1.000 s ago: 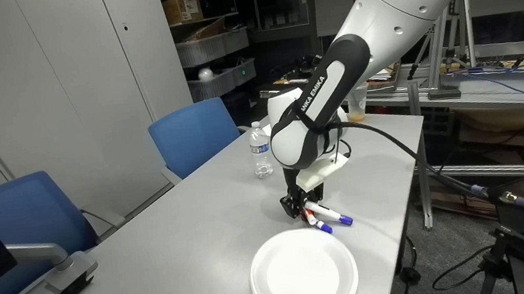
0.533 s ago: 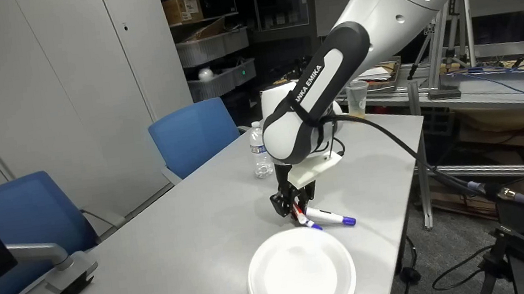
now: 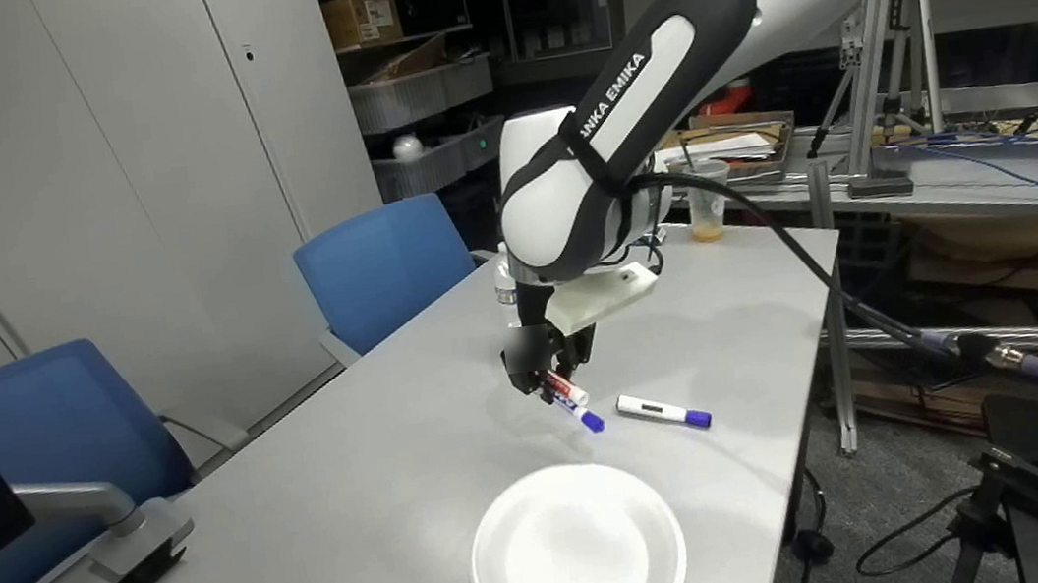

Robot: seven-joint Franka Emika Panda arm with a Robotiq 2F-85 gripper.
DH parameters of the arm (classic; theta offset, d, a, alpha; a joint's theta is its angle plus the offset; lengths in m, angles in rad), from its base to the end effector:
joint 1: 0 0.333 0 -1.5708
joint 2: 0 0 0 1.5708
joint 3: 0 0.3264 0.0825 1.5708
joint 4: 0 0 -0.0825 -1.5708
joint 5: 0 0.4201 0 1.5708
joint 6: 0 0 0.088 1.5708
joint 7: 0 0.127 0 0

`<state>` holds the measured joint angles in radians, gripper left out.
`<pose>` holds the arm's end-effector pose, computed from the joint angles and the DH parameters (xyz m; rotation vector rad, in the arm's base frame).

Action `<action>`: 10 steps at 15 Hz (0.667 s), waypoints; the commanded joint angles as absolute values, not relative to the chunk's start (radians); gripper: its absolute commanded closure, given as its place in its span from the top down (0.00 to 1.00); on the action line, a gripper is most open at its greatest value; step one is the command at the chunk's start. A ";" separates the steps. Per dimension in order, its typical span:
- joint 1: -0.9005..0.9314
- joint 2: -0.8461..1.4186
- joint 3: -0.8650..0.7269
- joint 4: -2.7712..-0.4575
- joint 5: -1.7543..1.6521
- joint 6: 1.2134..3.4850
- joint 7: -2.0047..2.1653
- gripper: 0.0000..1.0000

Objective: Put the markers on the white plate

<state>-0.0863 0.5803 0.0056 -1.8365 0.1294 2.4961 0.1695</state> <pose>0.6839 -0.0547 0.1813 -3.0041 0.5336 -0.1149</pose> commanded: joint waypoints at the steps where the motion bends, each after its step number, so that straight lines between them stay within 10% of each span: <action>1: -0.084 0.514 0.017 -1.912 0.163 2.547 0.125 0.06; 10: -0.060 0.424 0.057 -2.062 0.169 2.563 0.091 0.06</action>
